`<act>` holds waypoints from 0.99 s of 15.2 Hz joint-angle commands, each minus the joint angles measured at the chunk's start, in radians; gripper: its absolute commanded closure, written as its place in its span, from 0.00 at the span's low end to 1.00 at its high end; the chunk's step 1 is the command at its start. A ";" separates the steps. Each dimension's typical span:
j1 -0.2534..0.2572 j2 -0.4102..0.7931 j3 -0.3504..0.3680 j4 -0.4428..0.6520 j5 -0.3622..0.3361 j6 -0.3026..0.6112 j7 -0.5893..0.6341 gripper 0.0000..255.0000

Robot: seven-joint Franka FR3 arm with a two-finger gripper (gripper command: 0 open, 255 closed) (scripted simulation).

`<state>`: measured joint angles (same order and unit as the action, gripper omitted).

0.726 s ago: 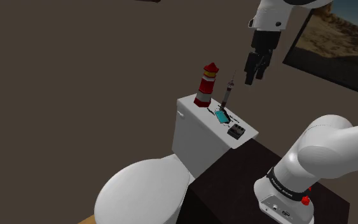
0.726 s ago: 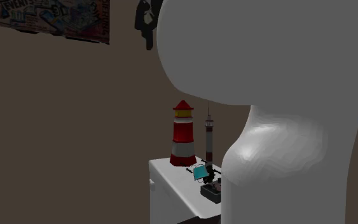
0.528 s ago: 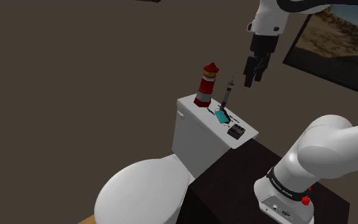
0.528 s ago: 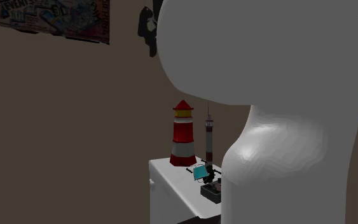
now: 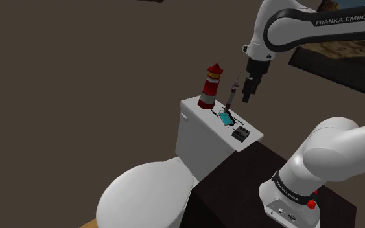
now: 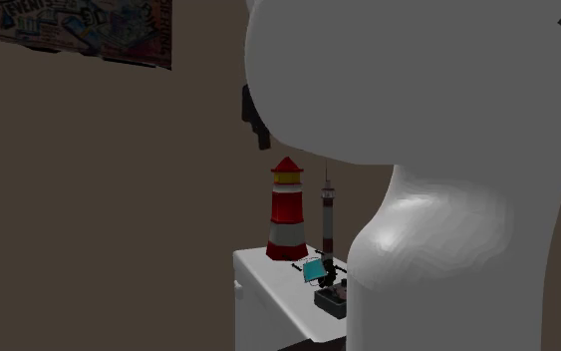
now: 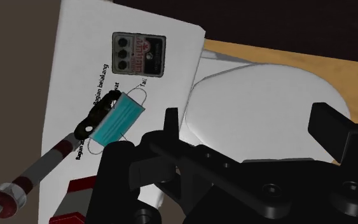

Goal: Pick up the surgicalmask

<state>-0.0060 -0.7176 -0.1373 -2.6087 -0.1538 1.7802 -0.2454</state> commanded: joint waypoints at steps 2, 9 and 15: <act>-0.010 0.055 -0.038 -0.056 -0.055 0.140 -0.058 0.00; -0.034 0.264 -0.126 -0.107 -0.170 0.469 -0.170 0.00; -0.047 0.517 -0.193 -0.074 -0.239 0.754 -0.256 0.00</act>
<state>-0.0522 -0.2556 -0.3192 -2.6936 -0.3839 2.4753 -0.4872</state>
